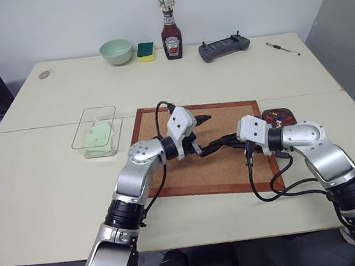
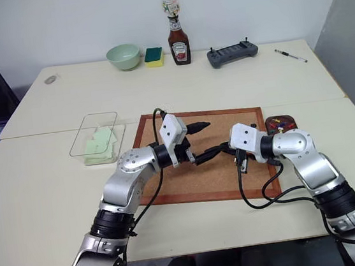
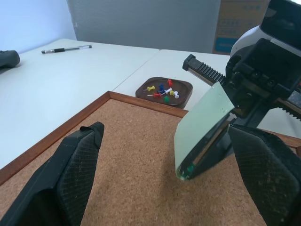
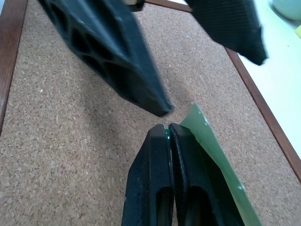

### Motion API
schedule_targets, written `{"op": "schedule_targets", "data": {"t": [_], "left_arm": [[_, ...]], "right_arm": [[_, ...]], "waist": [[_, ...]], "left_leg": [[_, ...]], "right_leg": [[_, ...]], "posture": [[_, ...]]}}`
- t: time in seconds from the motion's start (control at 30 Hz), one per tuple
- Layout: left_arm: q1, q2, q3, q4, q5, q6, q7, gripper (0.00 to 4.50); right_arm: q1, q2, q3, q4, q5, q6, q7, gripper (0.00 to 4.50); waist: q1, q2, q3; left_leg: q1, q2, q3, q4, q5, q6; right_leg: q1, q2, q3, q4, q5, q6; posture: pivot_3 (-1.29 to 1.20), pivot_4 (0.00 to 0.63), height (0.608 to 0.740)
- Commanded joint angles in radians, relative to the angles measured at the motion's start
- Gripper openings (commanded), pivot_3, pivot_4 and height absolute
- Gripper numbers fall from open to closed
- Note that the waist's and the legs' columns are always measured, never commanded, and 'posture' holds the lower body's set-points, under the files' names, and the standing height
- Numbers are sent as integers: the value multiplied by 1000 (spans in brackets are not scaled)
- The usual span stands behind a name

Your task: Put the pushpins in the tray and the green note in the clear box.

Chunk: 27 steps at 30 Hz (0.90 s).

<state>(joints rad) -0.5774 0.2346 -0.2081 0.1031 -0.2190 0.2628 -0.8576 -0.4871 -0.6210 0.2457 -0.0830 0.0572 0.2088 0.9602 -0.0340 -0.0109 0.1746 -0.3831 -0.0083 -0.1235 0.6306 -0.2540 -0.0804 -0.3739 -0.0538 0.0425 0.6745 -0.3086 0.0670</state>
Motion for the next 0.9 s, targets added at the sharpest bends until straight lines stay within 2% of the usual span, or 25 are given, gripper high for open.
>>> {"op": "schedule_targets", "data": {"t": [0.03, 0.23, 0.33, 0.7, 0.9], "left_arm": [[-43, -27, -11, 34, 15, -49, 7, 4465], [-81, -51, -27, 112, 31, -94, -16, 4465], [-100, -60, -29, 149, 35, -115, -23, 4041], [-117, -43, -88, 201, 41, -117, -165, 2061], [-112, -23, -114, 214, 69, -125, -198, 854]], "right_arm": [[-19, 0, -4, -39, -2, -6, 5, 0], [-23, 1, -1, -42, -3, -6, 3, 0], [-25, 2, -1, -42, -4, -5, 4, 0], [-34, 10, -3, -39, -3, -4, 1, 0], [-36, 8, -8, -51, 3, 7, -1, 0]], "waist": [[0, 0, 0], [0, 0, 0], [0, 0, 0], [-1, 0, 0], [0, 0, 0]], "left_leg": [[0, 0, 0, 0, 0, 0], [0, 0, 0, 0, 0, 0], [0, 0, 0, 0, 0, 0], [0, 0, 0, 0, 0, 0], [0, 0, 0, 0, 0, 0]], "right_leg": [[0, 0, 0, 0, 0, 0], [0, 0, 0, 0, 0, 0], [0, 0, 0, 0, 0, 0], [0, 0, 0, 0, 0, 0], [0, 0, 0, 0, 0, 0]], "posture": [[0, 150, 740], [0, 150, 740], [0, 150, 740], [0, 150, 740], [0, 150, 740]]}}
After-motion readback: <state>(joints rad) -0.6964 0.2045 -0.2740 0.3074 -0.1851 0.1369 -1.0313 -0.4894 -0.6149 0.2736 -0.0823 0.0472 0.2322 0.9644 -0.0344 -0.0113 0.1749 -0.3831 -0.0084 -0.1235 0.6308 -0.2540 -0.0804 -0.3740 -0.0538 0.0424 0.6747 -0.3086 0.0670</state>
